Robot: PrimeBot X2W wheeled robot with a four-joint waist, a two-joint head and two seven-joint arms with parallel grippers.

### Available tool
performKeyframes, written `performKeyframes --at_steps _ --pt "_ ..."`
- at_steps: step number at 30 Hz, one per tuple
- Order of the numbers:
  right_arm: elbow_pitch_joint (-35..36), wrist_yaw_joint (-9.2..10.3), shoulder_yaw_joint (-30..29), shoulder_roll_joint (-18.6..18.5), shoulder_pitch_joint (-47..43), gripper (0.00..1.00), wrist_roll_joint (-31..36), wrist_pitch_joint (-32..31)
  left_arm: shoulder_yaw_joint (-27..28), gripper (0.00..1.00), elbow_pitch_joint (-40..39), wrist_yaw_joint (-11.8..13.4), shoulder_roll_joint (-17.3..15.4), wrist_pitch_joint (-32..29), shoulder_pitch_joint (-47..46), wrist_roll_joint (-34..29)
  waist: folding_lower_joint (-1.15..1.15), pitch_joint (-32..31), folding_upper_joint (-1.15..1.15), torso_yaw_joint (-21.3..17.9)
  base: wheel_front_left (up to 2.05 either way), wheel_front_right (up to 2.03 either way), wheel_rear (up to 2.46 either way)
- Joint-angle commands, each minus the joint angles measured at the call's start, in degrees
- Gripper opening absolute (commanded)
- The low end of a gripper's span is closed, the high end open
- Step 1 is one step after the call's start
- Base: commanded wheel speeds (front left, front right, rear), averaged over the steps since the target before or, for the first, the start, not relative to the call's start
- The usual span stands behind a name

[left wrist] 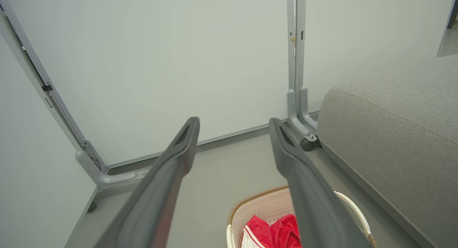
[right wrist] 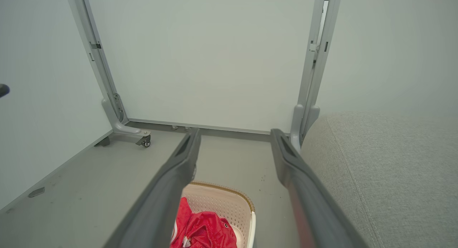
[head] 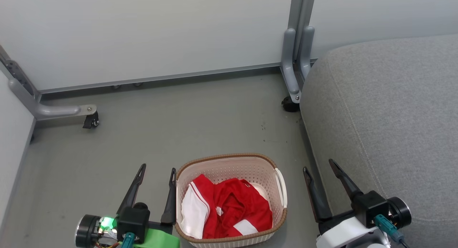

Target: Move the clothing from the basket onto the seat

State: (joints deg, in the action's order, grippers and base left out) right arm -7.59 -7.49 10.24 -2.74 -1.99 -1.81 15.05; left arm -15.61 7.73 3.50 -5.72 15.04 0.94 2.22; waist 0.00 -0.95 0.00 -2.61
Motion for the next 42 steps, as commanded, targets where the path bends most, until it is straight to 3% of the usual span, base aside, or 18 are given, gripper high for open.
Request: performKeyframes --at_steps 1,23,34,42 --pt "0.14 0.00 0.14 -0.26 -0.24 1.00 -0.12 0.20 0.27 1.00 -0.28 -0.34 0.22 0.22 0.76 -0.61 0.00 0.08 0.00 -0.07 0.00 0.00 0.00" --pt "0.26 0.00 0.20 -0.25 0.74 1.00 -1.58 0.20 0.35 1.00 0.69 -1.33 -0.20 0.21 -0.28 -2.13 0.00 3.05 0.00 -0.30 0.00 0.00 0.00" --pt "3.11 0.00 -0.83 -0.24 8.79 1.00 0.15 0.19 -0.24 1.00 0.74 -1.92 -0.16 0.15 -8.78 -2.92 0.00 19.15 0.00 0.52 0.00 0.00 0.00" --pt "5.24 0.00 -1.36 -0.25 16.37 1.00 0.45 0.19 -2.88 1.00 4.48 -3.63 -2.44 0.12 -16.66 -5.00 0.00 29.75 0.00 -0.83 0.00 0.00 0.00"
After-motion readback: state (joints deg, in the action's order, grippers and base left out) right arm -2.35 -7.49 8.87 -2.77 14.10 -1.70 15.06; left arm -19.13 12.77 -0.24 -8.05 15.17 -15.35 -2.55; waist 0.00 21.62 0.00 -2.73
